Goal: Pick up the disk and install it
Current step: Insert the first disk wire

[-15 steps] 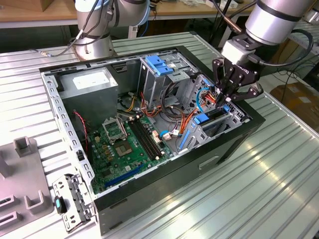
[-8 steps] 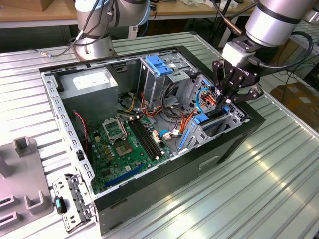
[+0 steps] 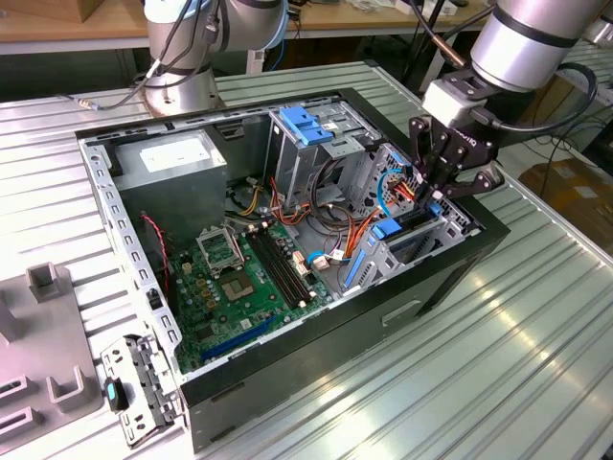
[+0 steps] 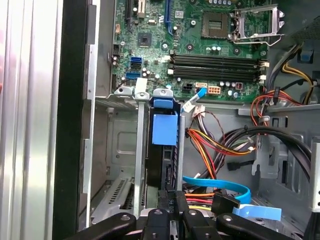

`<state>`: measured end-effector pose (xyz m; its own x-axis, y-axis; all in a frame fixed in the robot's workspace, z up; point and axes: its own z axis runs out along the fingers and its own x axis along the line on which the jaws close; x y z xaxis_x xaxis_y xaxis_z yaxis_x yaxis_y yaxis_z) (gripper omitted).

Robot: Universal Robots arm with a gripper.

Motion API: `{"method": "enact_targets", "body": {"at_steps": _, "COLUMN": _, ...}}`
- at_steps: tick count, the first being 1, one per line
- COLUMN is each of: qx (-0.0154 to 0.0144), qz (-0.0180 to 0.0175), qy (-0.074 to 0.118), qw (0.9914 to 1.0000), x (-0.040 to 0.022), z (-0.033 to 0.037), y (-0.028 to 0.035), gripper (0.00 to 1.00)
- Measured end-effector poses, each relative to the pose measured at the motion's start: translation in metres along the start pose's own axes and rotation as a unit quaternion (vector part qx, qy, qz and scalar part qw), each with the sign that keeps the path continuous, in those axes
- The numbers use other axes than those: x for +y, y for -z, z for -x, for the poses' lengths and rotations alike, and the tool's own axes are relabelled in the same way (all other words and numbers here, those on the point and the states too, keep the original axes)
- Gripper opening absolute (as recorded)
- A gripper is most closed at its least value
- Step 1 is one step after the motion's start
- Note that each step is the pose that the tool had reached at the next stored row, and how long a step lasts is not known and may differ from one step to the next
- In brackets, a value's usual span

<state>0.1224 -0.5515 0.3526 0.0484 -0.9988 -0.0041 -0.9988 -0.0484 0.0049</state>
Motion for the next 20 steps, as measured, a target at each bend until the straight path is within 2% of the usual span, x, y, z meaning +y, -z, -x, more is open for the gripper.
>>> {"method": "enact_targets", "body": {"at_steps": 3, "qx": 0.0000, "qz": -0.0001, "qy": -0.016, "qw": 0.99987, "x": -0.0002, "z": 0.0000, "y": -0.0003, "gripper": 0.17}}
{"method": "enact_targets", "body": {"at_steps": 6, "qx": 0.0000, "qz": -0.0001, "qy": -0.018, "qw": 0.99984, "x": -0.0002, "z": -0.0003, "y": -0.0010, "gripper": 0.17}}
{"method": "enact_targets", "body": {"at_steps": 9, "qx": -0.0001, "qz": -0.0001, "qy": -0.027, "qw": 0.99964, "x": -0.0002, "z": -0.0003, "y": -0.0013, "gripper": 0.17}}
{"method": "enact_targets", "body": {"at_steps": 20, "qx": -0.0001, "qz": -0.0001, "qy": -0.027, "qw": 0.99964, "x": -0.0001, "z": -0.0021, "y": -0.0038, "gripper": 0.17}}
